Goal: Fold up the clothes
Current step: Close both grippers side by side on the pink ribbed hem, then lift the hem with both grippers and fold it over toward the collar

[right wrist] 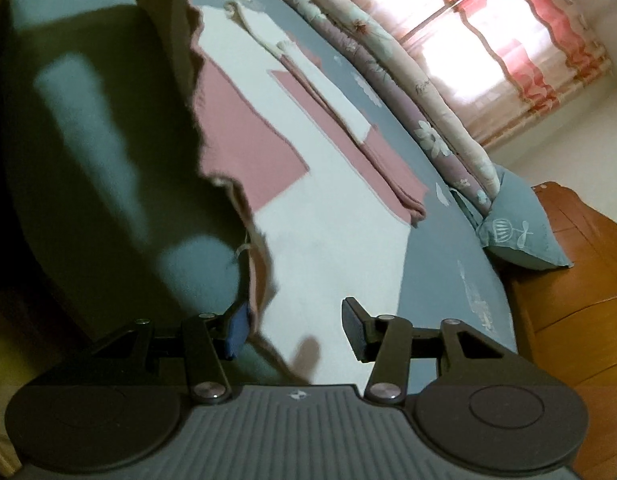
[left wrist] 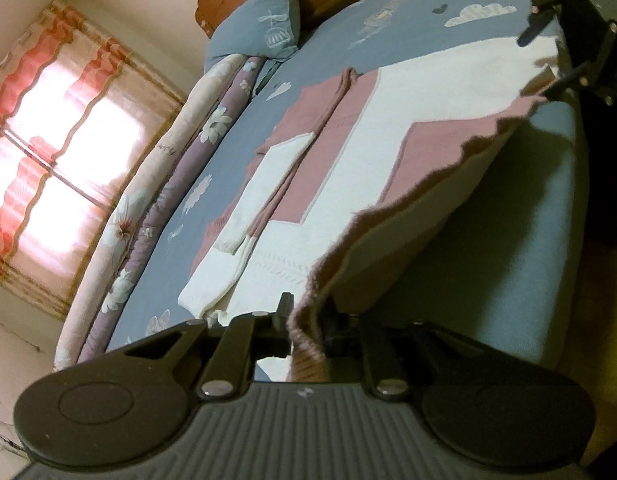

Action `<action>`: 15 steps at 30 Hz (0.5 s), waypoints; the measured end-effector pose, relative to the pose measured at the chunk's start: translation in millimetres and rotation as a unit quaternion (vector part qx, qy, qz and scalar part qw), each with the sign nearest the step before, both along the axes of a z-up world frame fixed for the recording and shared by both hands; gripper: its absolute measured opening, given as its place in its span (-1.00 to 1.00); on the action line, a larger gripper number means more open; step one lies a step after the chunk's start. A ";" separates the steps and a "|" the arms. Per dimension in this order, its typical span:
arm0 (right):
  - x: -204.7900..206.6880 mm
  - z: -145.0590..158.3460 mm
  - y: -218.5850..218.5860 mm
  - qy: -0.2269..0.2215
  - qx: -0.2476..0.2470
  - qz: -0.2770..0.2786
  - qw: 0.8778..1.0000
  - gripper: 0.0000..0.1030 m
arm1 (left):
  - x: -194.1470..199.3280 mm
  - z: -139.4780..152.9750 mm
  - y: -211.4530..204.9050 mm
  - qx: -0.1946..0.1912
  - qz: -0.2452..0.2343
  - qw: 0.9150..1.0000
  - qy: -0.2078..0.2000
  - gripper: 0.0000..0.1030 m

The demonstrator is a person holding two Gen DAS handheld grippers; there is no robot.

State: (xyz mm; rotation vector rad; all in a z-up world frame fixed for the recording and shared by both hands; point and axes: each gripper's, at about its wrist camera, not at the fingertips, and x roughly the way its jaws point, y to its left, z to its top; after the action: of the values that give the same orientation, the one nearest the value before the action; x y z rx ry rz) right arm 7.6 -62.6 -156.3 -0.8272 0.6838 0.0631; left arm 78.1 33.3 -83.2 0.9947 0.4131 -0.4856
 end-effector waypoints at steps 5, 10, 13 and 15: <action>1.0 -3.3 0.0 -0.003 -0.017 0.013 1.000 0.01 | 0.4 -1.4 0.4 0.002 0.001 1.000 0.000 -0.71; 8.4 -6.8 7.1 -0.005 -0.018 0.028 0.999 -0.32 | -1.1 -3.2 -0.9 0.002 0.001 1.000 0.000 -0.72; 8.5 -7.2 3.2 0.009 -0.012 0.031 0.999 -0.65 | -3.8 -4.8 0.8 0.005 -0.001 1.000 0.002 -0.72; 7.7 -7.4 1.6 0.012 -0.010 0.037 0.999 -0.84 | -4.8 -6.9 1.6 0.009 -0.003 1.000 0.003 -0.73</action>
State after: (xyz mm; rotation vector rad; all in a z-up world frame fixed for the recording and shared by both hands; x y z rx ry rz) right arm 15.3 -61.0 -163.7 -0.8720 0.6771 0.1333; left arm 73.3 34.9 -90.1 1.0119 0.4211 -0.4910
